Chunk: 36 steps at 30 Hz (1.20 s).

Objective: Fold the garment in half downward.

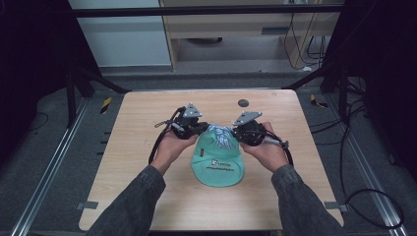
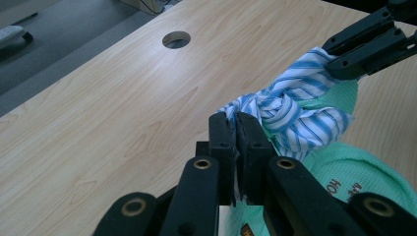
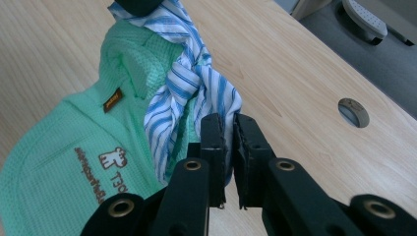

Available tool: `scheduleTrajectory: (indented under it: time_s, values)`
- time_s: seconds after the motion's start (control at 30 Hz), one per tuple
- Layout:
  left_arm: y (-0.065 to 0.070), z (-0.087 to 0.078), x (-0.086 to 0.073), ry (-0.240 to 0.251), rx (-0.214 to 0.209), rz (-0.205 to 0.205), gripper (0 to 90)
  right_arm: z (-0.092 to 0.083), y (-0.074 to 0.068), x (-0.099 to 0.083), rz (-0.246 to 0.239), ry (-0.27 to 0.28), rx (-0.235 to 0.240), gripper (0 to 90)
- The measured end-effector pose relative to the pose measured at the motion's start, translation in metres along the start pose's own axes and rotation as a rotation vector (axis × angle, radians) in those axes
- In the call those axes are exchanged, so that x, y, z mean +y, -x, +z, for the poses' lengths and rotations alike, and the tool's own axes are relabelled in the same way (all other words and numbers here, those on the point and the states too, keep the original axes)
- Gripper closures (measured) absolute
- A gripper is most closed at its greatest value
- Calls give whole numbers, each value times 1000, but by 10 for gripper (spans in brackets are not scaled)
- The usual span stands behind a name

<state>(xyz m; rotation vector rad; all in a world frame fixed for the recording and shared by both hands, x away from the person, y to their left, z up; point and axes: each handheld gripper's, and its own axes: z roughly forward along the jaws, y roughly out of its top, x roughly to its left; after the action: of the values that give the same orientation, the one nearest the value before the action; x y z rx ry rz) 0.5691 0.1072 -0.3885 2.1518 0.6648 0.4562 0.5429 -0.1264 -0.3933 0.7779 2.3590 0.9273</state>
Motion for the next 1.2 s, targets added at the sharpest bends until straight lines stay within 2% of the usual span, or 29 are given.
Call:
scheduleTrajectory:
  time_s: [0.2, 0.43, 0.6, 0.87, 0.97, 1.2]
  values:
    - [13, -6, -17, 9, -10, 26, 861, 0, -9, -12, -7, 0, 13, 835]
    - [20, -12, -31, 20, -36, 20, 860, 2, -16, -23, -12, -5, 24, 834]
    - [26, -15, -37, 20, -35, 31, 860, 1, -21, -25, -19, 0, 28, 832]
    - [31, -15, -51, 23, -36, 26, 861, 2, -32, -34, -30, -1, 41, 832]
    - [34, -14, -59, 18, -47, 13, 861, 2, -37, -37, -35, -1, 46, 832]
    - [42, -17, -67, 16, -62, 24, 860, 1, -47, -45, -53, -7, 50, 833]
